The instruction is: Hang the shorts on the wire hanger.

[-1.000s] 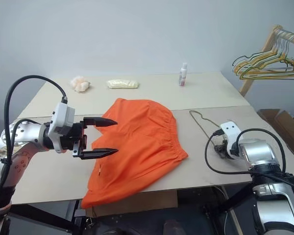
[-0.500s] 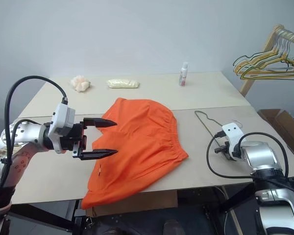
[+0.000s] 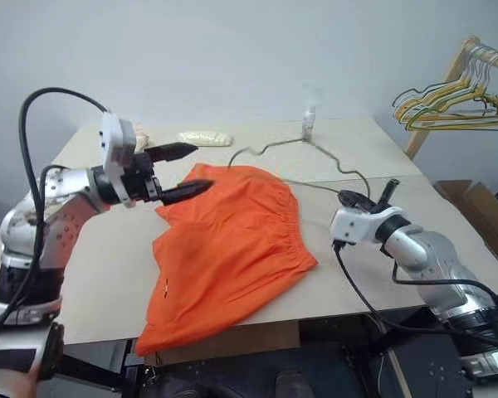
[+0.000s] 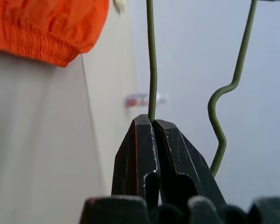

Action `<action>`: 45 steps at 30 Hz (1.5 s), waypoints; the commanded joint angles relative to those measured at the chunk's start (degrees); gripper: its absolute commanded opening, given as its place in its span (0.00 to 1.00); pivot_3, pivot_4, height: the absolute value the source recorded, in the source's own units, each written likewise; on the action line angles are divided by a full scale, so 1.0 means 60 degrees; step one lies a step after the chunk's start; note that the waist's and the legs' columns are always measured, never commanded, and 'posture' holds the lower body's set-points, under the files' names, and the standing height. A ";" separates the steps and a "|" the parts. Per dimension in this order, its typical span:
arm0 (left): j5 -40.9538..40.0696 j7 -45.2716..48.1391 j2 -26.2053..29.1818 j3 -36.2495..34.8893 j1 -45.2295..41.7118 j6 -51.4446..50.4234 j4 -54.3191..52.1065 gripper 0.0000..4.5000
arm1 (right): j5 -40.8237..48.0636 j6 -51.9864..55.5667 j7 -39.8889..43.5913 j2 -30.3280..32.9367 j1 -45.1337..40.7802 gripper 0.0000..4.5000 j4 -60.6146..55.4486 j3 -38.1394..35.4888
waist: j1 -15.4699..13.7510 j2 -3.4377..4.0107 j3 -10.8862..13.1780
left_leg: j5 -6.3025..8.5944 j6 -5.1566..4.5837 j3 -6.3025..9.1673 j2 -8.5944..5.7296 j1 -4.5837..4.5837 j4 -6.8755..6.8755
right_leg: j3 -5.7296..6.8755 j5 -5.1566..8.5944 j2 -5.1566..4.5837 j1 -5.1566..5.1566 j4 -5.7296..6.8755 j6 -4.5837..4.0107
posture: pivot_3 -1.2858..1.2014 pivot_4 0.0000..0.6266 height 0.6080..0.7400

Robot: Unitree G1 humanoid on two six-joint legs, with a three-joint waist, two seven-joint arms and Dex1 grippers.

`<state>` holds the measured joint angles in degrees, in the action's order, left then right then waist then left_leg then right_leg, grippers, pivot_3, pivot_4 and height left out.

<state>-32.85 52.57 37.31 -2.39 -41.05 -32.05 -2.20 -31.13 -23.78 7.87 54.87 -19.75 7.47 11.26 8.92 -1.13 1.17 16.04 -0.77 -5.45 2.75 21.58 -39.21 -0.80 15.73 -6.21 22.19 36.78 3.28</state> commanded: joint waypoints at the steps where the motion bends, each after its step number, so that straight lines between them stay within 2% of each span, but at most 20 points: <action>1: 0.0346 0.0547 0.0332 0.0272 -0.0727 -0.0247 0.0753 1.00 | -0.1075 -0.1739 -0.1335 0.0293 -0.0727 0.01 0.0627 -0.0081 | 0.0163 0.0000 0.0000 | -0.0002 0.0003 0.0001 0.0000 -0.0001 0.0000 | 0.0002 0.0000 0.0000 0.0000 0.0000 0.0000 | 0.44 0.00 1.00; 7: 0.1096 0.2113 0.0358 0.1386 -0.1261 0.0079 0.1950 1.00 | -0.1749 -0.3102 -0.1723 0.0262 -0.1546 0.01 0.1074 0.0016 | 0.0590 0.0000 0.0000 | -0.0033 0.0057 0.0001 0.0005 -0.0019 0.0005 | -0.0003 0.0000 0.0001 -0.0014 0.0002 0.0000 | 0.44 0.00 1.00; 17: 0.1988 0.4304 -0.0002 0.2500 -0.1893 0.0883 0.3201 1.00 | -0.1739 -0.3704 -0.1369 0.0133 -0.2191 0.01 0.1249 -0.0037 | 0.0792 -0.0001 0.0000 | -0.0029 0.0046 0.0002 0.0005 -0.0021 0.0004 | -0.0008 0.0000 0.0000 -0.0015 0.0004 0.0001 | 0.43 0.00 1.00; 20: 0.2493 0.4379 -0.0012 0.2759 -0.1806 0.1221 0.3232 0.87 | -0.1701 -0.3678 -0.1276 0.0100 -0.2201 0.00 0.1160 -0.0118 | 0.0817 -0.0001 0.0000 | -0.0027 0.0043 0.0001 0.0006 -0.0022 0.0004 | -0.0010 -0.0001 0.0000 -0.0015 0.0007 0.0001 | 0.43 0.00 1.00; 23: 0.2761 0.4142 -0.0157 0.2736 -0.1889 0.1178 0.3473 0.68 | -0.1629 -0.3642 -0.1226 0.0080 -0.2164 0.00 0.1077 -0.0196 | 0.0822 -0.0001 0.0000 | -0.0018 0.0026 0.0000 0.0006 -0.0028 0.0004 | -0.0018 0.0000 0.0000 -0.0015 0.0015 0.0001 | 0.43 0.00 1.00; 32: 0.3021 0.4231 -0.0185 0.2617 -0.1787 0.1189 0.3564 0.02 | -0.1438 -0.3424 -0.1083 -0.0017 -0.2345 0.00 0.0988 -0.0425 | 0.0827 -0.0001 0.0000 | -0.0009 0.0008 -0.0002 0.0006 -0.0031 0.0003 | -0.0022 -0.0001 0.0000 -0.0015 0.0021 0.0001 | 0.43 0.00 1.00; 41: 0.3040 0.4034 -0.0188 0.2483 -0.1878 0.0909 0.3652 0.01 | -0.1289 -0.3635 -0.0776 -0.0051 -0.2329 0.00 0.0889 -0.0452 | 0.0825 0.0000 0.0000 | -0.0009 0.0008 -0.0002 0.0007 -0.0033 0.0003 | -0.0023 -0.0001 0.0000 -0.0015 0.0025 0.0001 | 0.43 0.00 1.00; 42: 0.3027 0.4012 -0.0192 0.2459 -0.1894 0.0877 0.3668 0.00 | -0.1271 -0.3710 -0.0753 -0.0029 -0.2306 0.12 0.0876 -0.0450 | 0.0826 0.0000 0.0000 | -0.0008 0.0007 -0.0002 0.0007 -0.0033 0.0003 | -0.0023 0.0000 0.0000 -0.0015 0.0025 0.0001 | 0.43 0.00 1.00; 45: 0.2991 0.3944 -0.0164 0.2359 -0.1958 0.0686 0.3719 0.00 | -0.0158 -0.4238 0.0376 0.0342 -0.1981 0.33 0.0628 -0.0200 | 0.0841 0.0000 0.0000 | -0.0008 0.0007 -0.0001 0.0007 -0.0033 0.0003 | -0.0023 -0.0001 0.0000 -0.0015 0.0025 0.0001 | 0.43 0.00 1.00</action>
<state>-14.65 76.68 36.05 13.68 -51.11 -27.56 20.19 -36.74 -47.27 7.20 55.19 -31.61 13.77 10.91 13.97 -1.14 1.17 15.99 -0.74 -5.45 2.79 21.38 -39.19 -0.93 15.72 -6.21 22.09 36.92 3.29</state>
